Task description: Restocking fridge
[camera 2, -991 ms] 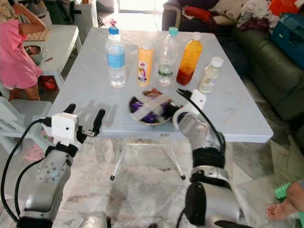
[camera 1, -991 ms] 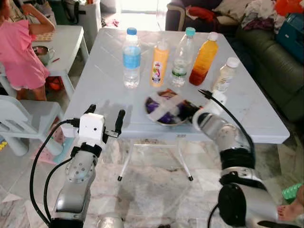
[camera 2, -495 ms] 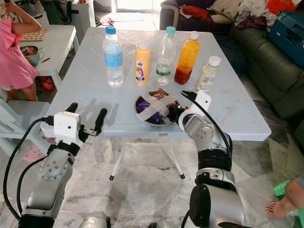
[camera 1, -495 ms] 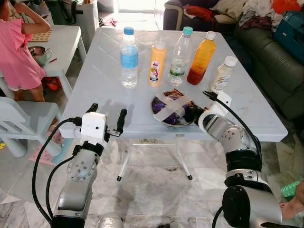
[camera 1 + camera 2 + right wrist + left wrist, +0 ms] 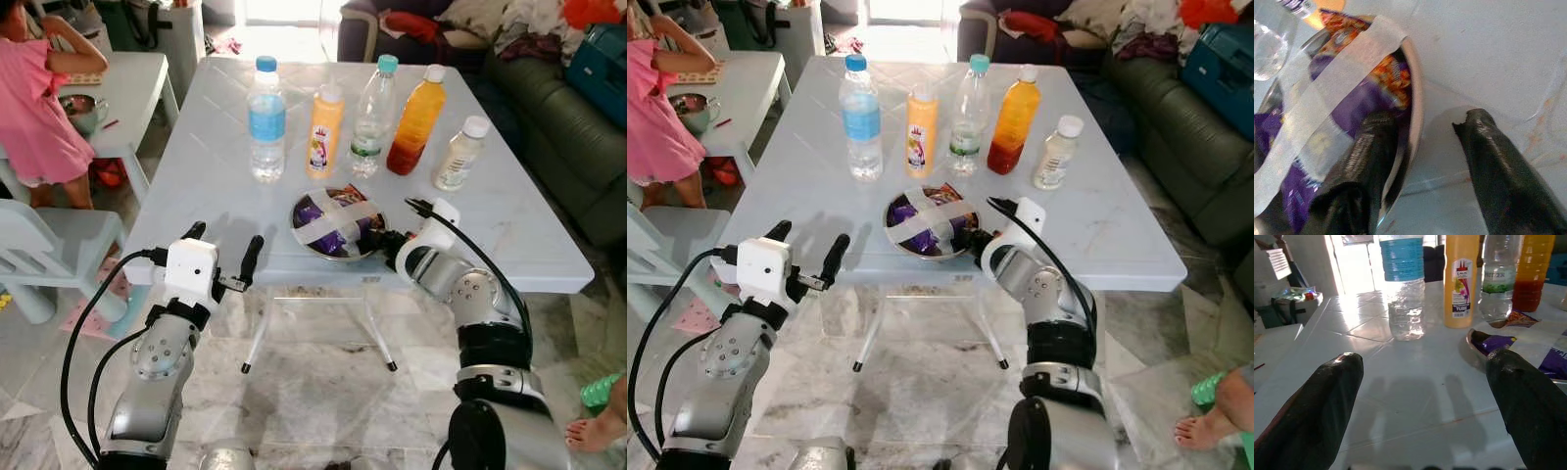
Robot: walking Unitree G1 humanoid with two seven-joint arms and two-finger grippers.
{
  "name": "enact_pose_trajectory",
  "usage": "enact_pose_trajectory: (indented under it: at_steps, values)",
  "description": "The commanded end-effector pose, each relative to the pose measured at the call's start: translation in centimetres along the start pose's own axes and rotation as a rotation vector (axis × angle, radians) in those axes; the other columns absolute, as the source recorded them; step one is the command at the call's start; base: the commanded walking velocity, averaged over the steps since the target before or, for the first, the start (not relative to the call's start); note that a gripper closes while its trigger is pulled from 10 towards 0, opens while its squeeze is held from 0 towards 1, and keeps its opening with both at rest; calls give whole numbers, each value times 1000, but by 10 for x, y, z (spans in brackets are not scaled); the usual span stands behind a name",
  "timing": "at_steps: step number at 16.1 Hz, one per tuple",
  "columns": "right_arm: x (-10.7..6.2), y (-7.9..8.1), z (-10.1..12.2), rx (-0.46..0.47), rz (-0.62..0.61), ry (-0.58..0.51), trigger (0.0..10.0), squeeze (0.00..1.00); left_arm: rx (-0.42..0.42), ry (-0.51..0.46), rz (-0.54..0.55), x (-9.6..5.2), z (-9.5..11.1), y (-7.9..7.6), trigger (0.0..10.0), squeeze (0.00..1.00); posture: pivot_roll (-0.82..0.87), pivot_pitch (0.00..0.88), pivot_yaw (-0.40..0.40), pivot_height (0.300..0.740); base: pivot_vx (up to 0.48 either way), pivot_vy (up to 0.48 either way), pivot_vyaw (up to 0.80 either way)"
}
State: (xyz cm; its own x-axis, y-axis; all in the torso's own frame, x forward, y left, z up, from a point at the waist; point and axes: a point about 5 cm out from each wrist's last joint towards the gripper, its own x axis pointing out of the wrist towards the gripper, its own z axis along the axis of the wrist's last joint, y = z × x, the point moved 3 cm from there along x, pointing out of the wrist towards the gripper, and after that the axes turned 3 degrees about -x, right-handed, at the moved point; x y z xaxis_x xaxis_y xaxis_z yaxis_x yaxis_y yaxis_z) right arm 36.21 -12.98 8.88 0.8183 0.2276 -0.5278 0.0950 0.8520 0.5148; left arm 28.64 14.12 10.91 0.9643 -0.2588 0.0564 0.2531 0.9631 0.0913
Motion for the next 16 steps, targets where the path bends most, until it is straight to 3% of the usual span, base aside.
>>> enact_pose_trajectory:
  at_steps: [1, 4, 5, 6, 7, 8, 9, 16]
  values:
    - [-1, 5, -4, -6, 8, 23, 10000, 1000, -4, -2, -6, 0, 1, -2, 10000, 0, 114, 5, -51, 740, 0, 0, 0]
    - [-3, 10, -1, -32, 30, 11, 10000, 992, -13, -3, -14, 1, 1, -9, 10000, 0, 109, 6, -53, 740, 0, 0, 0]
    - [-2, 12, -3, -18, 41, 24, 10000, 553, -15, -2, -19, 1, 0, -9, 10000, 0, 109, 6, -53, 740, 0, 0, 0]
    - [0, 13, -4, -13, 43, 33, 10000, 0, -16, -2, -21, 1, 0, -9, 10000, 0, 109, 6, -53, 740, 0, 0, 0]
    - [3, 15, -7, 24, 58, 56, 10000, 0, -15, -3, -21, 1, 1, -9, 10000, 0, 116, 6, -54, 740, 0, 0, 0]
    - [4, 15, -9, 28, 59, 68, 3373, 0, -15, -3, -21, 1, 1, -9, 10000, 0, 116, 6, -54, 740, 0, 0, 0]
    - [6, 13, -14, 22, 60, 109, 0, 0, -12, -6, -18, 2, 2, -8, 10000, 0, 121, 5, -60, 740, 0, 0, 0]
    - [7, -18, -31, 50, 1, 188, 0, 0, -13, -4, -12, 0, 1, -12, 10000, 0, 121, 11, -69, 740, 0, 0, 0]
